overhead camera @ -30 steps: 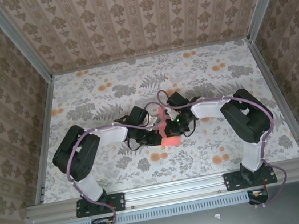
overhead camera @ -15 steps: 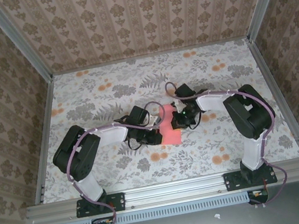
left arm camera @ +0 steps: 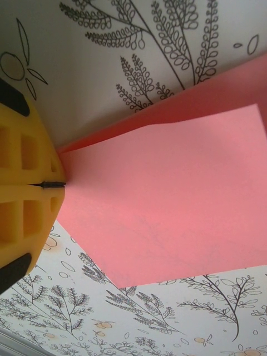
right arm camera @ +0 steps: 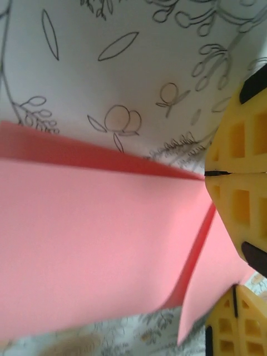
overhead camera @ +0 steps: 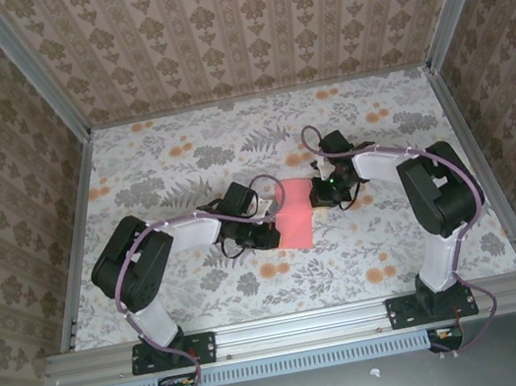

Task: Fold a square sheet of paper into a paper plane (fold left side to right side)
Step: Fold the triangle a second time at the center of the table.

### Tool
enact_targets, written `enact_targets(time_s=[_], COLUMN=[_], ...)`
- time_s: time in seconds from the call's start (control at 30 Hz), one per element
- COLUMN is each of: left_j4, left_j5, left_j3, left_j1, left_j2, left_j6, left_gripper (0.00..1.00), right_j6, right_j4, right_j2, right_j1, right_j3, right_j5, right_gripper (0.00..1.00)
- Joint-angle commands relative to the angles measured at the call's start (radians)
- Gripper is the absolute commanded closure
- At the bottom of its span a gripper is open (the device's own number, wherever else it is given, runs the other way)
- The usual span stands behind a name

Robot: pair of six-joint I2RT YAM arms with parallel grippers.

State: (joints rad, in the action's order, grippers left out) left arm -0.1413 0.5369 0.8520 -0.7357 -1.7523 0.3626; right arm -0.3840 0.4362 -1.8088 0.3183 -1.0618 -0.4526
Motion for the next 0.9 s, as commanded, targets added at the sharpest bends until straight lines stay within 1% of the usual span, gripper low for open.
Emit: enact_targets(time_s=[0.0,0.1,0.17,0.23,0.33,0.57,0.67,0.8,0.87], left_j4=[-0.097,-0.103,-0.102,-0.102,-0.104,-0.104,-0.092,-0.063,-0.060], left_j5=[-0.091,-0.095,-0.097,-0.095,-0.094,-0.075,-0.040,0.039,0.049], left_j3=[-0.015,-0.008,-0.007,-0.003,0.001,0.027,0.047,0.079,0.101], left_j1=[-0.004,-0.003,-0.004,-0.005,-0.006,-0.007,-0.007,-0.011,-0.016], left_j2=[-0.011,-0.010,-0.010,-0.009,-0.010,0.006,0.025,0.038,0.029], left_j6=[-0.020,-0.021,-0.020,-0.019,-0.023,-0.017,-0.008,0.002,-0.003], left_gripper=[0.94,0.95,0.94,0.94,0.94,0.94,0.93,0.93,0.93], right_j6=[0.005,-0.036,-0.073,-0.088,-0.084,-0.040,-0.032,-0.027,-0.028], right_j4=[-0.017,-0.063,-0.117,-0.135,-0.135,-0.047,-0.024,-0.017,-0.018], right_j2=[0.116,0.112,0.074,0.028,-0.021,-0.088,-0.099,-0.103,-0.104], right_j1=[0.025,0.086,0.122,0.135,0.137,0.139,0.139,0.140,0.139], right_j3=[0.016,0.043,0.056,0.046,0.017,-0.021,-0.023,-0.021,-0.022], right_j5=[-0.059,-0.116,-0.141,-0.143,-0.137,-0.079,-0.057,-0.049,-0.051], right_gripper=[0.93,0.93,0.93,0.93,0.93,0.93,0.93,0.94,0.94])
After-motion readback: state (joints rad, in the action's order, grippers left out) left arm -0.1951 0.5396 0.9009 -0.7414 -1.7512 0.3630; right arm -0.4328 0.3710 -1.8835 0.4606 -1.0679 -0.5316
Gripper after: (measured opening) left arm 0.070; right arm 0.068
